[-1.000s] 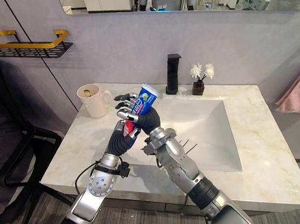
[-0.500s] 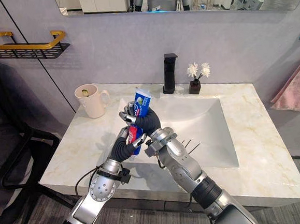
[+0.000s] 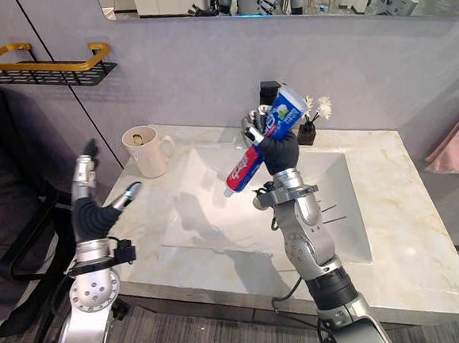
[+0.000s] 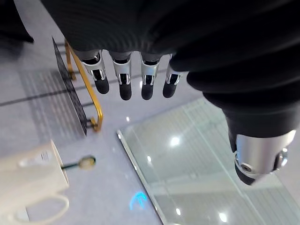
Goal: Organize washtable
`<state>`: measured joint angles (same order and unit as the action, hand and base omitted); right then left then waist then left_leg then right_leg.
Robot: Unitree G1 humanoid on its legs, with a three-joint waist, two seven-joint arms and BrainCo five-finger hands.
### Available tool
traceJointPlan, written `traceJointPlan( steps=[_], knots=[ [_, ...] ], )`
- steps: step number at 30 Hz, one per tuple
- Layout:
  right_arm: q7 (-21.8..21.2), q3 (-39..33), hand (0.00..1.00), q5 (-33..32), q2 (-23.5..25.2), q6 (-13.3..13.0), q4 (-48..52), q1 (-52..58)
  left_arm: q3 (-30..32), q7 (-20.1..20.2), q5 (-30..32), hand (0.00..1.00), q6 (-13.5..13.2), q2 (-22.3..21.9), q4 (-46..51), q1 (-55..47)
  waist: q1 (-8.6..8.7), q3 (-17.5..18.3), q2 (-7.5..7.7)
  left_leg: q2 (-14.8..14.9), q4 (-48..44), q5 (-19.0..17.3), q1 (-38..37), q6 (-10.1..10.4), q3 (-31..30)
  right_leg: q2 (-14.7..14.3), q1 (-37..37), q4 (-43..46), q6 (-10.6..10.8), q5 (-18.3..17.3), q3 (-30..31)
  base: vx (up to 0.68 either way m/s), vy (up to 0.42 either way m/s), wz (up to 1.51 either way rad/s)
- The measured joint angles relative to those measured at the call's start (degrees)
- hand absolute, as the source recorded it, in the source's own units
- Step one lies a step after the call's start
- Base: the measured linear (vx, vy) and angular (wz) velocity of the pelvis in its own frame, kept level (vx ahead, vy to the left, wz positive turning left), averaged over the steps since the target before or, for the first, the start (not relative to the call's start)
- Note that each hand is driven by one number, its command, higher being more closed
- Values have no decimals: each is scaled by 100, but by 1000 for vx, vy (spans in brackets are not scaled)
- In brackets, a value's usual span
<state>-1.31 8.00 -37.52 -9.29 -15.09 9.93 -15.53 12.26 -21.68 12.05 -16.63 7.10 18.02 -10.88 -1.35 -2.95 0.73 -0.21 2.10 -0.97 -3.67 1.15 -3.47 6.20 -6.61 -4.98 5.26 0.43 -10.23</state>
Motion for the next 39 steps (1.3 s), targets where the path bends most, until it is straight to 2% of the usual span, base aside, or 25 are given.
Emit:
traceJointPlan(
  steps=[6,8,11,15,18,24,28,30,36,37,39],
  knots=[
    [14,-542,100,52,102,-36,2,158,1172,-135,-951,0,-7,-489,-1157,-357,-196,2,2,3,141,45,-47,11,-103,3,-10,-20,10,-25,-109,-35,-18,9],
    [17,-603,100,92,120,-61,6,260,1396,-99,-1407,0,-6,-609,-1783,-401,-269,8,11,2,183,56,-60,25,-122,6,-11,-19,22,-39,-141,-27,-14,6],
    [20,-628,100,174,220,-82,6,272,1621,-53,-2085,0,-4,-702,-2682,-468,-274,18,29,1,192,62,-26,33,-201,19,-10,-16,44,-71,-232,-12,-15,14],
    [58,-627,100,232,283,-108,6,271,1708,181,-2341,0,19,-706,-3921,-562,-277,42,69,-15,188,62,9,33,-272,39,-9,-17,77,-97,-309,10,-8,10],
    [144,-620,100,357,325,-156,6,262,1579,393,-2310,0,164,-712,-4875,-559,-278,60,112,-43,175,69,50,22,-342,60,-8,-14,78,-98,-393,15,3,14],
    [265,-361,100,701,301,-217,-12,-299,468,1002,-1628,0,393,-640,-6041,-531,-363,52,177,-68,-30,63,208,23,-412,79,-4,11,79,-96,-424,-25,1,7],
    [402,-242,100,956,208,-238,-213,-983,127,1276,-1361,0,498,-610,-6386,-540,-441,37,192,-40,-48,59,209,26,-426,79,19,12,76,-100,-416,-101,-4,-1],
    [516,-220,100,1179,146,-252,-459,-1591,-54,1425,-1301,0,513,-449,-6490,-525,-515,17,216,6,-43,53,263,62,-422,50,104,54,70,-105,-411,-103,-8,-4],
    [834,-83,100,1629,-386,-249,-1223,-2963,-385,1552,-1124,0,514,-171,-6585,-463,-636,-110,331,43,-6,157,364,125,-589,3,155,66,64,-100,-566,-51,-20,13],
    [912,-80,100,1715,-468,-248,-1332,-3206,-403,1552,-1125,0,514,-148,-6585,-428,-716,-148,362,54,-6,163,393,131,-592,-7,181,64,61,-97,-569,-1,-13,4],
    [1023,-46,100,1833,-582,-240,-1507,-3526,-511,1553,-1127,0,512,-87,-6583,-370,-766,-197,398,54,-6,181,421,112,-630,-13,182,47,60,-96,-615,14,-14,11]
  ],
)
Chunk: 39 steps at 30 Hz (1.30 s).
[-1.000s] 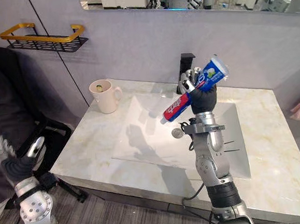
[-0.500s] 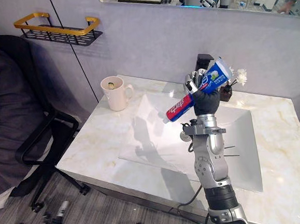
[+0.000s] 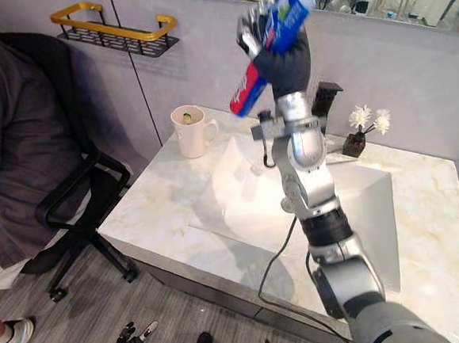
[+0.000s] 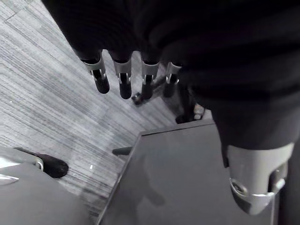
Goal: Organize washtable
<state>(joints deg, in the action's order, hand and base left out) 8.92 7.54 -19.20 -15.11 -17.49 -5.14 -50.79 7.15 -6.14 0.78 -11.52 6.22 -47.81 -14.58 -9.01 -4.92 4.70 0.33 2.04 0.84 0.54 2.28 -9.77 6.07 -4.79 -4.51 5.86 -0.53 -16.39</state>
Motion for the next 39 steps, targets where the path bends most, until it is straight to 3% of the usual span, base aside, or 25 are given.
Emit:
traceJointPlan(
  steps=[5,11,27,39],
  knots=[
    [237,227,100,375,-255,40,-688,-868,-114,-4,-2,0,-2,93,1,96,-129,-109,73,-23,-6,23,130,10,-87,-4,7,-82,0,11,-94,39,-6,11],
    [477,434,100,589,-358,173,-1344,-1564,-302,-14,-13,0,-13,204,3,243,-166,-350,122,-33,-25,23,274,11,-109,3,115,-82,-1,12,-144,19,0,3],
    [476,665,100,-1,-400,308,-2697,-2439,-627,-33,-321,0,-27,312,8,474,-415,-925,108,-14,-194,11,560,24,-73,-20,352,-74,-54,85,-100,-9,5,-1],
    [473,830,100,-107,-247,394,-2971,-2704,-775,-47,-530,0,-34,356,5,476,-448,-994,72,-9,-269,11,666,26,-106,-38,405,-73,-65,97,-142,0,0,1]
  ],
)
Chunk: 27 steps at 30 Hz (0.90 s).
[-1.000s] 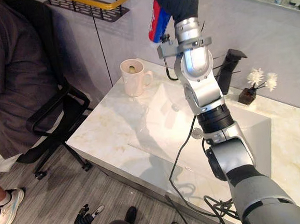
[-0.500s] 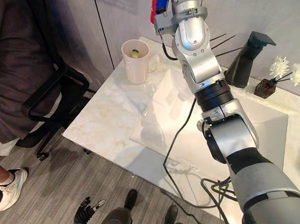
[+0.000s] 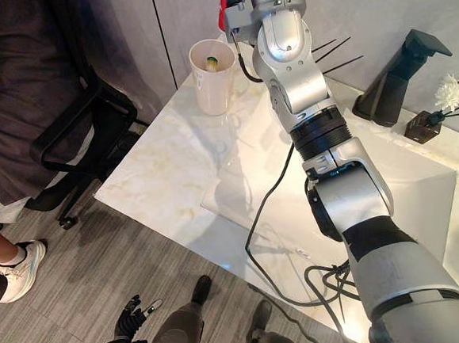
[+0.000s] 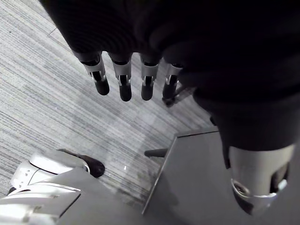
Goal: Organize washtable
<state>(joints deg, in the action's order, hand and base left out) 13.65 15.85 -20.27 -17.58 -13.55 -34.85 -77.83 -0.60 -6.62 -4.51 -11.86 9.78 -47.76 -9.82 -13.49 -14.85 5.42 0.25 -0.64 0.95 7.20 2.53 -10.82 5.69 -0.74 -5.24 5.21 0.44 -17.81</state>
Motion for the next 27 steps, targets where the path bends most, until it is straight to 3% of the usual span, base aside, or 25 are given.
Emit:
traceJointPlan(
  steps=[4,22,23,27],
  knots=[
    [-16,93,100,3,130,13,-91,-51,-111,-6,-3,0,-1,9,-2,0,-7,-45,-69,3,-6,1,10,1,-16,-6,-2,0,0,0,-24,0,0,0],
    [-43,325,100,65,152,156,-697,-54,-124,-8,-144,0,-57,17,-5,1,-31,-228,-84,-14,-31,0,120,1,-92,-3,61,2,0,0,-108,1,2,1],
    [-43,325,0,66,153,157,-697,-54,-126,-8,-146,0,-57,16,-5,1,-31,-231,-88,-14,-34,0,140,1,-93,-3,82,8,0,0,-107,0,0,0],
    [-40,325,0,67,153,157,-697,-54,-129,-8,-165,0,-68,18,-3,1,-30,-281,-88,-16,-52,0,153,0,-98,-1,91,18,0,0,-110,0,0,0]
  ],
)
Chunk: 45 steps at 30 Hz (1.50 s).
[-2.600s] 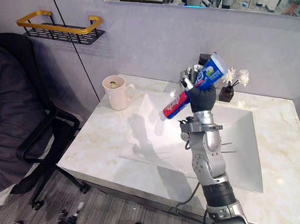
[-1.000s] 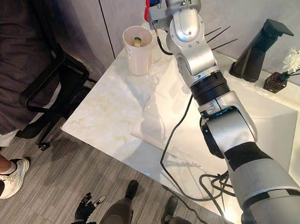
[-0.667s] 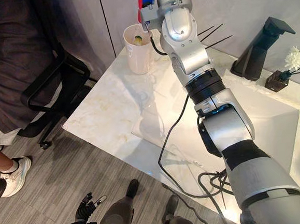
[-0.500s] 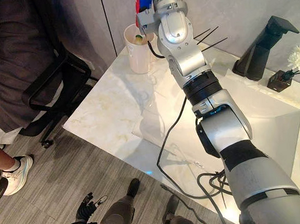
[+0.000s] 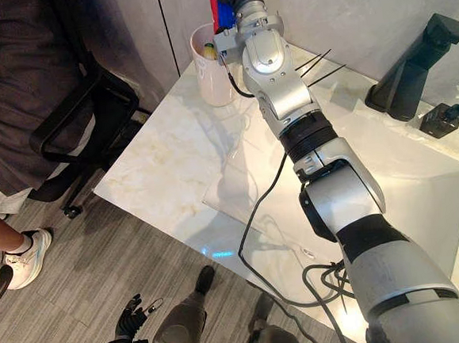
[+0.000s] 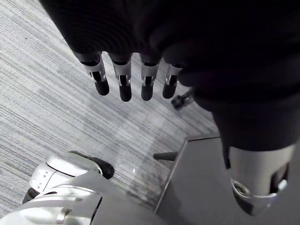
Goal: Organize washtable
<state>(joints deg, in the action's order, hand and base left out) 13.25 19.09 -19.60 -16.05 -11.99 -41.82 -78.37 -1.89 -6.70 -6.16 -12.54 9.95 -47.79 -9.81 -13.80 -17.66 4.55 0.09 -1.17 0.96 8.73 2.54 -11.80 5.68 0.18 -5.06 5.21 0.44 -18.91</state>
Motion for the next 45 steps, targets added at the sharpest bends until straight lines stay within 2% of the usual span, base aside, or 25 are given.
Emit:
traceJointPlan(
  steps=[13,27,32,36,39,41,45],
  knots=[
    [65,-11,0,128,2,-1,16,29,-30,-105,-3,0,-19,5,-5,31,29,-96,-13,-3,-97,-1,32,2,1,7,25,83,-1,0,5,-3,2,0],
    [63,-129,0,280,-70,-6,528,641,-27,-107,-36,0,-7,6,-5,31,63,-86,4,3,-85,2,-54,2,72,16,-18,93,-11,9,57,2,1,-2],
    [79,-132,0,938,-574,-20,1682,922,-24,-108,-12,0,28,36,-4,-11,232,-53,50,-3,-67,3,-149,1,107,28,-93,91,-11,16,65,-2,3,-1],
    [156,-406,0,1340,-1237,-190,2918,1431,36,-110,27,0,31,80,-14,-48,416,132,194,30,51,13,-277,5,263,27,-87,89,2,24,242,0,9,-21],
    [154,-679,0,1428,-1869,-348,3680,1982,140,-105,84,0,29,105,-116,-56,617,337,297,46,125,12,-358,5,393,28,-82,88,7,28,351,16,11,-20],
    [155,-1291,0,1616,-2323,-544,4461,2669,270,-106,126,0,34,100,-234,-72,811,510,356,65,172,9,-421,4,481,22,-69,90,21,38,481,22,5,-29],
    [305,-3140,0,1955,-2564,-810,5442,3952,475,-99,220,0,40,22,-237,-116,1070,738,353,99,320,5,-610,0,726,15,-69,96,35,47,706,7,7,-33]
  ],
)
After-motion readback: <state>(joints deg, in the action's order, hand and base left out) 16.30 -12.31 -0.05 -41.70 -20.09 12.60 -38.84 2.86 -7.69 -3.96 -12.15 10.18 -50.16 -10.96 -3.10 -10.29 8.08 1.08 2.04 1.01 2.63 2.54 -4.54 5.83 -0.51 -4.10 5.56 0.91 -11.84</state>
